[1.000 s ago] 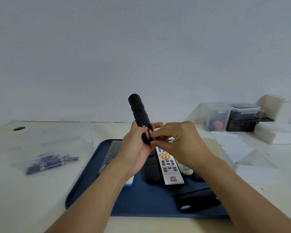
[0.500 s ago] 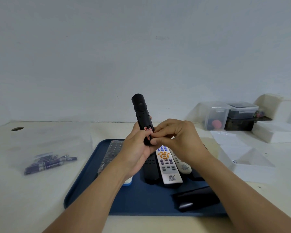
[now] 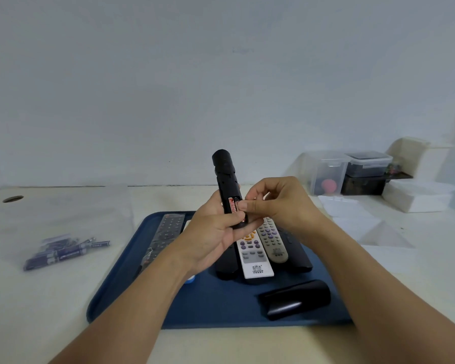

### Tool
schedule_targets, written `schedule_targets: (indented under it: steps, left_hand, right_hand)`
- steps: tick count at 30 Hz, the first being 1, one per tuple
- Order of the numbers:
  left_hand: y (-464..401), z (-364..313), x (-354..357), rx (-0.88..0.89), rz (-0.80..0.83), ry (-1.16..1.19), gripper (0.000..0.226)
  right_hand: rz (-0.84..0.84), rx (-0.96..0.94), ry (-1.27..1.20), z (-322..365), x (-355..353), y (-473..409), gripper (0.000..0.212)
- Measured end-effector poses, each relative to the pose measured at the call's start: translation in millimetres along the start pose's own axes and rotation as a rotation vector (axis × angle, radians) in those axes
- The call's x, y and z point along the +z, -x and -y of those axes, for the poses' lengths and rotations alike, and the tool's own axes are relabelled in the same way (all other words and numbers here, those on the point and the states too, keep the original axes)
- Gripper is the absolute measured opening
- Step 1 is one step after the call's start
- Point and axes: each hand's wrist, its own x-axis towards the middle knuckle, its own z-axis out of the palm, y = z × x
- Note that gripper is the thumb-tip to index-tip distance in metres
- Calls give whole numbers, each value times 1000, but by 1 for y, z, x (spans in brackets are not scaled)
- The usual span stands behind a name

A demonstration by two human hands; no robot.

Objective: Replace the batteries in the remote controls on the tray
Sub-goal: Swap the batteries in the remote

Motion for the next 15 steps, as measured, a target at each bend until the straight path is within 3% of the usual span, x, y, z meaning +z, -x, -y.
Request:
schedule_targets:
  steps: [8,12,15]
  left_hand:
    - [-2,3,1,-2,-8,-85,41]
    - [-2,3,4,-12,-8,-100,43]
    - [-2,9,7,-18,-23,-99,46]
  right_hand:
    - [41,89,-65,-1,-9,-3,11]
    - [86,48,226,20,-22,5,19]
    - [216,54,398,39,-37,22,17]
